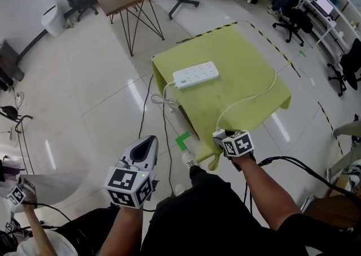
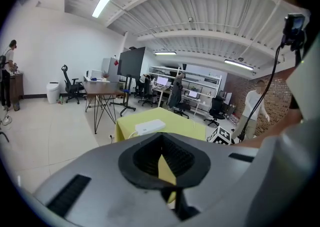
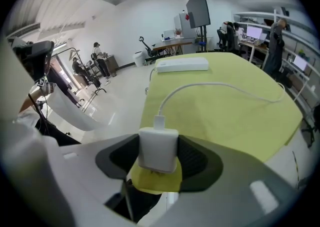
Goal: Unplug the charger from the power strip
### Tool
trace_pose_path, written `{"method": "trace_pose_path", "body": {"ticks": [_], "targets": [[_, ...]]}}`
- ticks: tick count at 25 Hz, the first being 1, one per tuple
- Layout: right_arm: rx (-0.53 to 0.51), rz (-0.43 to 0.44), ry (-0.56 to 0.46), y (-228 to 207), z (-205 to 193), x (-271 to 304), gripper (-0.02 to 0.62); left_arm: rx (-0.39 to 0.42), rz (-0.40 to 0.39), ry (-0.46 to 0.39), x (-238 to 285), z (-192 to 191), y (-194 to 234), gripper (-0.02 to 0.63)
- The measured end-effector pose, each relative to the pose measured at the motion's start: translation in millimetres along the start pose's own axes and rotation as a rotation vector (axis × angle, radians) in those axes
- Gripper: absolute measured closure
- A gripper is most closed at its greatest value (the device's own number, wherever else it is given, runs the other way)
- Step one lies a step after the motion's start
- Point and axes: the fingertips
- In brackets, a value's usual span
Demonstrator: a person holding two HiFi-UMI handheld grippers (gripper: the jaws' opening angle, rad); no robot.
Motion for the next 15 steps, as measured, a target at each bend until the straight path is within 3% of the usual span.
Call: {"method": "trace_pose_path", "body": {"ticks": [9,15], "targets": [[0.028,-0.027,0.018,-7.8,8.9,11.2,0.353,-0.012,0.053,-0.041,-32.7,-1.7,4.3,0.600],[0.033,-0.080,-0.046,-12.6,11.1,-6.9,0.323,-0.007,0.050,-0.061,-50.9,-2.8,-1.2,0.600]]}}
Point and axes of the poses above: the fingertips, and each gripper's own axes: x forward along the fingers, y to its left, z out of its top, and after that the axes turned 2 degrees about y, right-handed
